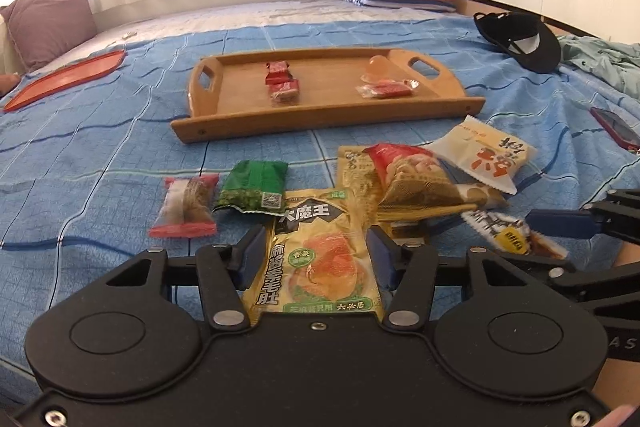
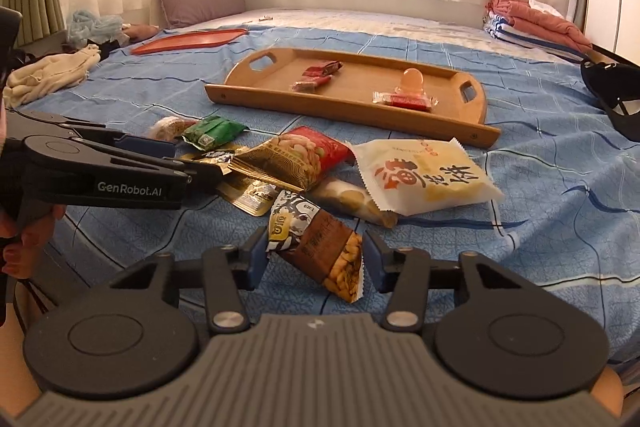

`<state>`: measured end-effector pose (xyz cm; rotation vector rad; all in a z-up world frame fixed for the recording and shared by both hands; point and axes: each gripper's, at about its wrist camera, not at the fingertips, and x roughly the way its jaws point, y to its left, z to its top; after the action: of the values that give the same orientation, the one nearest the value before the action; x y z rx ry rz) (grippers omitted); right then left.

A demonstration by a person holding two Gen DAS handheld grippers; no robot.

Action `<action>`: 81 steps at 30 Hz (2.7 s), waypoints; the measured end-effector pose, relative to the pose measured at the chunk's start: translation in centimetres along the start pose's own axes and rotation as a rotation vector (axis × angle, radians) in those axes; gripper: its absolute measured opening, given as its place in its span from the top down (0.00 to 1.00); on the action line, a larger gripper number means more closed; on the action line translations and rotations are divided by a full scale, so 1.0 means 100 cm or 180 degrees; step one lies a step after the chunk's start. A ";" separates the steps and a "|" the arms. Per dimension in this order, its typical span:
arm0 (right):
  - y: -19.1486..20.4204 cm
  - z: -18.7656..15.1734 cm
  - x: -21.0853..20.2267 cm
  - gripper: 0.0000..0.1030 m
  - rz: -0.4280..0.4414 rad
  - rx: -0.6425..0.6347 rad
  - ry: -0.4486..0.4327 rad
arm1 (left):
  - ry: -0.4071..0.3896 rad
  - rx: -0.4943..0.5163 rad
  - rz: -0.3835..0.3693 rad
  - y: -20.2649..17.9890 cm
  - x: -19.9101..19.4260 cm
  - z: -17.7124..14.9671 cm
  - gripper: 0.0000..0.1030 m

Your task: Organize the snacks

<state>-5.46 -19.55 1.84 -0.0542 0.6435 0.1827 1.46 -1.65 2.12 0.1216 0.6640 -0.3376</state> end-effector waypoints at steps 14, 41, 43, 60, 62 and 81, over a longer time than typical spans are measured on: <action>-0.008 0.005 -0.010 0.48 -0.0160 0.0059 -0.0136 | 0.0224 -0.0492 -0.0184 0.018 0.018 -0.006 0.29; -0.041 0.064 -0.008 0.48 -0.0268 0.0134 -0.0480 | -0.0257 0.0036 0.0229 0.008 -0.013 0.076 0.50; -0.049 0.075 -0.004 0.48 -0.0251 0.0158 -0.0480 | -0.0259 -0.0006 0.0244 0.015 -0.006 0.091 0.50; -0.104 0.149 0.095 0.48 0.0016 0.0204 0.0246 | 0.0427 -0.0423 0.0197 0.072 0.123 0.171 0.50; -0.107 0.154 0.106 0.48 0.0023 0.0170 0.0337 | 0.0458 -0.0436 0.0264 0.076 0.138 0.177 0.50; -0.118 0.164 0.190 0.48 0.0095 0.0176 0.0912 | 0.0588 -0.0390 0.0392 0.081 0.220 0.190 0.49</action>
<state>21.39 -26.47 3.47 -0.0174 0.9351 0.1877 31.48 -4.10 3.36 0.0768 0.8543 -0.1675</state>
